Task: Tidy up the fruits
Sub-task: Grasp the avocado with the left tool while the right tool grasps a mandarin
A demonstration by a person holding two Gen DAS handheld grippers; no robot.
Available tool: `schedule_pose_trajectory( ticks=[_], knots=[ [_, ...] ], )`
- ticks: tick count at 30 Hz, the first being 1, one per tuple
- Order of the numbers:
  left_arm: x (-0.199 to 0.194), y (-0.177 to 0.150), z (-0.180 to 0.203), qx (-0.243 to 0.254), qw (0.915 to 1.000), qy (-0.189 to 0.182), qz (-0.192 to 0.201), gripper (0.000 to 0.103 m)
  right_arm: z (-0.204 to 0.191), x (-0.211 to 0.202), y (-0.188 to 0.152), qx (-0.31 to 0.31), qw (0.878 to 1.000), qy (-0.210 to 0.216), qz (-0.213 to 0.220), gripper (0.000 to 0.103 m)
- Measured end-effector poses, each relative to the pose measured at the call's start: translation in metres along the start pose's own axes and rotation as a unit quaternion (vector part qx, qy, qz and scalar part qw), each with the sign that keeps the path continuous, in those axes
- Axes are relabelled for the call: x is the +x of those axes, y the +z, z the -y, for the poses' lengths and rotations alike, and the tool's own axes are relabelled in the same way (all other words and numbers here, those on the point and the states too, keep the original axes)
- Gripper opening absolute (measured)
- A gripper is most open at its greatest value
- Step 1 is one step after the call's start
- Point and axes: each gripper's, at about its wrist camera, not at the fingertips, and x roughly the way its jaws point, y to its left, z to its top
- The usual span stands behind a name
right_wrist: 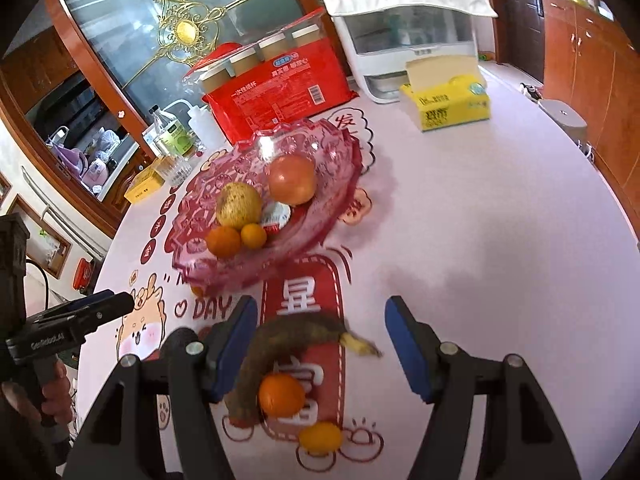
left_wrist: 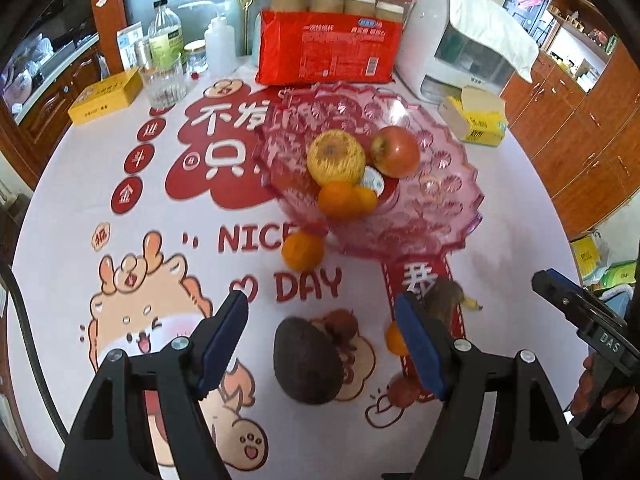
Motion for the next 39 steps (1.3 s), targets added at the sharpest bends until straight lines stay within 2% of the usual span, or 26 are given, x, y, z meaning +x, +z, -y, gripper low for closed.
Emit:
schedule_pose_trajectory(
  ticks=[15,24,30,39],
  knots=[
    [0.027,-0.035,-0.013,0.009,0.9983,0.005,-0.057,0.075,0.007,-0.013,-0.065,0.016,1.0,0.002,0.011,0.067],
    [0.05,-0.039,-0.016,0.026,0.9956,-0.005,-0.09,0.075,-0.002,-0.006,-0.095,0.005,0.999,-0.031,0.009,0.067],
    [0.066,-0.042,-0.016,0.037,0.9932,-0.01,-0.11,0.075,-0.009,0.001,-0.109,0.002,0.999,-0.05,0.003,0.067],
    [0.084,-0.044,-0.016,0.044,0.9908,-0.02,-0.127,0.075,-0.021,0.02,-0.126,-0.015,0.997,-0.065,-0.03,0.066]
  ],
)
